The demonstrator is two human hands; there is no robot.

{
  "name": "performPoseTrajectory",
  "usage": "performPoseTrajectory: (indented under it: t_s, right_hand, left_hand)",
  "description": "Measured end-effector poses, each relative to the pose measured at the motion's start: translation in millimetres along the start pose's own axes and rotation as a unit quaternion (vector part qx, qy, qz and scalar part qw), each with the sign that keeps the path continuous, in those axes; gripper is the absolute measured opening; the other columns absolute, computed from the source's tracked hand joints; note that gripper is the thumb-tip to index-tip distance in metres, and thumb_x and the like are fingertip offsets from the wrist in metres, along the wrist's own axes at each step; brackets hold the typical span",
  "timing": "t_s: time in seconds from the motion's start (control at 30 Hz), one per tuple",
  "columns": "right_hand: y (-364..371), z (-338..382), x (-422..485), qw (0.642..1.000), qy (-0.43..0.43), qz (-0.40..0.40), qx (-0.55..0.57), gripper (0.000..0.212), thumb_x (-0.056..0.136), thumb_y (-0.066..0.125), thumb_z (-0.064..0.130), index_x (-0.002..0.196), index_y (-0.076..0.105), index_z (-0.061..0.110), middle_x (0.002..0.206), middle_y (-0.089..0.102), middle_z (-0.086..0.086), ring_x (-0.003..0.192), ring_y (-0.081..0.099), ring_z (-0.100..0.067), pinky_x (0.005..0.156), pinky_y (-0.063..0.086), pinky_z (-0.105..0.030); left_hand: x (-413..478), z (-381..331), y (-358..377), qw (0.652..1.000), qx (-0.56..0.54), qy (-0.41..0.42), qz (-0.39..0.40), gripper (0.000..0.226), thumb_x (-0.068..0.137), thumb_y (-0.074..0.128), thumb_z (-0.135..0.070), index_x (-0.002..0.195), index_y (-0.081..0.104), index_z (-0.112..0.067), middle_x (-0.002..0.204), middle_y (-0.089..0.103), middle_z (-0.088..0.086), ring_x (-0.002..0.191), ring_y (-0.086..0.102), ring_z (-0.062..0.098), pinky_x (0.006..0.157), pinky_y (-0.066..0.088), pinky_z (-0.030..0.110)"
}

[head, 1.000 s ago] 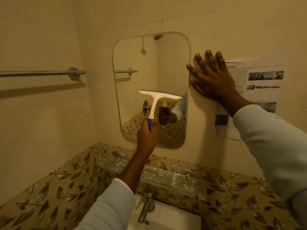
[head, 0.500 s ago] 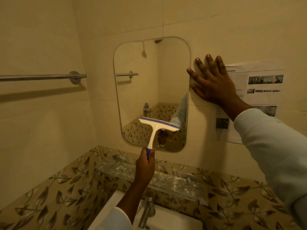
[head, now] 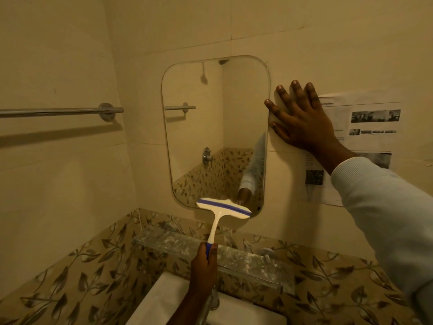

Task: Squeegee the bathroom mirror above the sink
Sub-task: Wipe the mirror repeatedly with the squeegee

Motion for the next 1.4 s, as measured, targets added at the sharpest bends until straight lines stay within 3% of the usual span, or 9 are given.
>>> performPoseTrajectory:
  t_s: [0.07, 0.23, 0.43, 0.57, 0.77, 0.93, 1.13, 1.27, 1.4]
  right_hand:
    - [0, 0, 0, 1.0, -0.001, 0.0, -0.005, 0.069, 0.109, 0.024, 0.061, 0.169, 0.009, 0.03, 0.174, 0.017, -0.018, 0.161, 0.009, -0.047, 0.129, 0.008, -0.065]
    - [3, -1, -1, 1.0, -0.002, -0.001, -0.012, 0.069, 0.109, 0.026, 0.06, 0.169, 0.011, 0.029, 0.174, 0.017, -0.018, 0.161, 0.009, -0.047, 0.129, 0.008, -0.065]
    - [3, -2, 0, 1.0, 0.0, 0.004, -0.017, 0.069, 0.109, 0.026, 0.06, 0.169, 0.01, 0.03, 0.175, 0.016, -0.018, 0.161, 0.007, -0.047, 0.129, 0.008, -0.065]
    - [3, -2, 0, 1.0, -0.002, 0.001, -0.019, 0.07, 0.108, 0.028, 0.06, 0.169, 0.011, 0.029, 0.174, 0.016, -0.018, 0.161, 0.008, -0.047, 0.129, 0.007, -0.064]
    - [2, -2, 0, 1.0, -0.002, -0.001, -0.02, 0.07, 0.108, 0.028, 0.06, 0.169, 0.013, 0.029, 0.174, 0.016, -0.018, 0.161, 0.01, -0.047, 0.129, 0.009, -0.064]
    - [1, -2, 1, 1.0, -0.002, 0.001, -0.022, 0.07, 0.108, 0.027, 0.06, 0.169, 0.014, 0.028, 0.174, 0.017, -0.019, 0.16, 0.011, -0.047, 0.129, 0.009, -0.064]
    - [3, -2, 1, 1.0, -0.001, 0.001, -0.025, 0.071, 0.108, 0.028, 0.06, 0.169, 0.012, 0.029, 0.175, 0.016, -0.018, 0.161, 0.009, -0.047, 0.129, 0.009, -0.064]
    - [3, -2, 0, 1.0, -0.004, -0.002, -0.024, 0.07, 0.108, 0.028, 0.06, 0.169, 0.013, 0.029, 0.174, 0.017, -0.018, 0.16, 0.01, -0.047, 0.129, 0.008, -0.064]
    - [2, -1, 0, 1.0, -0.003, -0.005, -0.019, 0.07, 0.108, 0.026, 0.06, 0.169, 0.013, 0.028, 0.174, 0.018, -0.019, 0.16, 0.011, -0.048, 0.129, 0.008, -0.064]
  left_hand:
    - [-8, 0, -2, 1.0, -0.006, -0.012, 0.005, 0.024, 0.102, 0.051, -0.044, 0.104, 0.06, -0.022, 0.065, 0.056, 0.001, 0.055, 0.054, 0.013, 0.056, 0.051, 0.043]
    - [-13, -30, -13, 0.996, -0.068, -0.027, -0.04, 0.045, 0.088, 0.043, -0.064, 0.095, 0.062, -0.023, 0.059, 0.051, -0.002, 0.046, 0.047, 0.009, 0.05, 0.041, 0.035]
    - [49, -167, -57, 0.983, -0.139, 0.104, -0.06, 0.04, 0.094, 0.042, -0.069, 0.097, 0.058, -0.032, 0.067, 0.057, 0.002, 0.054, 0.054, 0.018, 0.051, 0.047, 0.04]
    - [106, -250, -86, 0.972, -0.189, 0.125, -0.06, 0.027, 0.1, 0.046, -0.064, 0.091, 0.056, -0.04, 0.062, 0.055, -0.007, 0.047, 0.053, 0.013, 0.046, 0.049, 0.033]
    - [165, -317, -100, 0.966, -0.212, 0.125, -0.082, 0.042, 0.094, 0.047, -0.072, 0.095, 0.055, -0.031, 0.062, 0.053, -0.006, 0.044, 0.045, 0.01, 0.045, 0.041, 0.03]
    - [182, -326, -100, 0.974, -0.129, 0.146, -0.112, 0.042, 0.096, 0.041, -0.072, 0.096, 0.052, -0.032, 0.075, 0.06, 0.0, 0.058, 0.055, 0.016, 0.056, 0.048, 0.036]
    - [181, -308, -97, 0.975, -0.05, 0.165, -0.141, 0.042, 0.103, 0.039, -0.062, 0.106, 0.056, -0.023, 0.072, 0.059, -0.005, 0.056, 0.056, 0.008, 0.046, 0.04, 0.019]
    - [173, -290, -93, 0.978, -0.033, 0.158, -0.135, 0.042, 0.104, 0.039, -0.06, 0.105, 0.054, -0.021, 0.073, 0.059, -0.004, 0.056, 0.055, 0.007, 0.05, 0.039, 0.021]
    - [157, -260, -89, 0.979, -0.015, 0.15, -0.135, 0.037, 0.105, 0.039, -0.059, 0.099, 0.051, -0.025, 0.071, 0.058, -0.006, 0.051, 0.056, 0.004, 0.045, 0.038, 0.016]
Point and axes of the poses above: each hand's wrist, its own x-axis towards the middle knuckle, its own y-axis out of the palm, z = x × y, the point moved 1 cm from there along x, towards the middle knuckle
